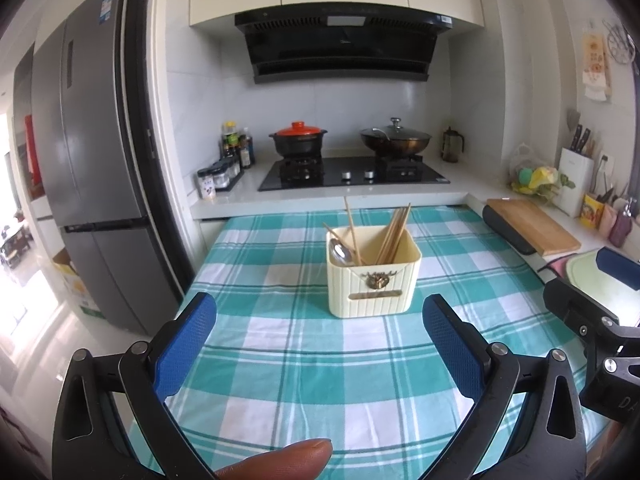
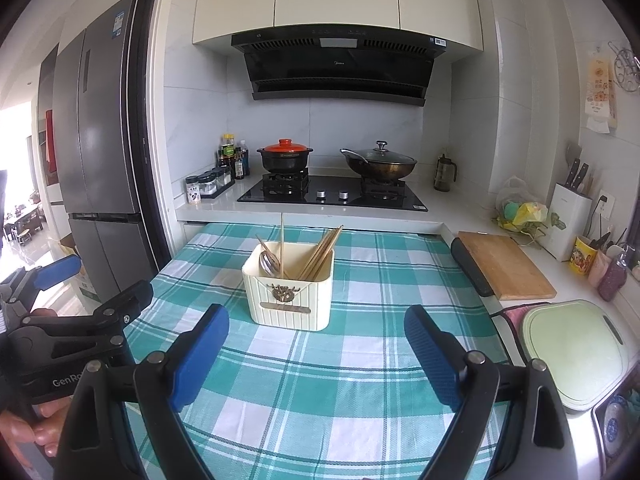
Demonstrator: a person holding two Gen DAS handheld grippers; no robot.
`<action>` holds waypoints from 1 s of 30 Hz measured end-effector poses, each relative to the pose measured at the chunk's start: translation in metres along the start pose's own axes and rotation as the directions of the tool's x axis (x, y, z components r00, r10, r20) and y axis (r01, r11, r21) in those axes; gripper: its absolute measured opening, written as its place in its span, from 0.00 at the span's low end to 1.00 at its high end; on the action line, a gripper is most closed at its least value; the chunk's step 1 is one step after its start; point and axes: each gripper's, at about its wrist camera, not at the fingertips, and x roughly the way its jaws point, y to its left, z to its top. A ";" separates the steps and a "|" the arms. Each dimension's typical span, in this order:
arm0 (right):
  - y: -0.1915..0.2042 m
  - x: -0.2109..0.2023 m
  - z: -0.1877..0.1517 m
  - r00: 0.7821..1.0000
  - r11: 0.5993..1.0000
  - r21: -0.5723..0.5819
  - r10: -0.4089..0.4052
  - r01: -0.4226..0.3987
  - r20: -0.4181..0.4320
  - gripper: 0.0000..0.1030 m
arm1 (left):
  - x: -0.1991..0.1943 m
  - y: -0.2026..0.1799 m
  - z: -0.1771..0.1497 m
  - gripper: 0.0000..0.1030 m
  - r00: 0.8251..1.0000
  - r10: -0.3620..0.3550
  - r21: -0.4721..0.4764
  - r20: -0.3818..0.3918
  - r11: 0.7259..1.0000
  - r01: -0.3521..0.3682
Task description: Organize utensils
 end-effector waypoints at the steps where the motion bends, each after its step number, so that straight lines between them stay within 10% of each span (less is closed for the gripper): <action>1: -0.001 0.000 0.000 1.000 1.000 0.000 -0.003 0.003 0.000 0.88 | 0.000 0.000 0.000 1.00 1.000 -0.001 0.000 0.000 1.000 0.001; 30: 0.002 0.000 -0.001 0.999 0.999 -0.024 -0.041 0.041 0.007 0.88 | 0.001 0.000 -0.003 1.00 1.000 -0.003 0.001 -0.008 1.000 0.003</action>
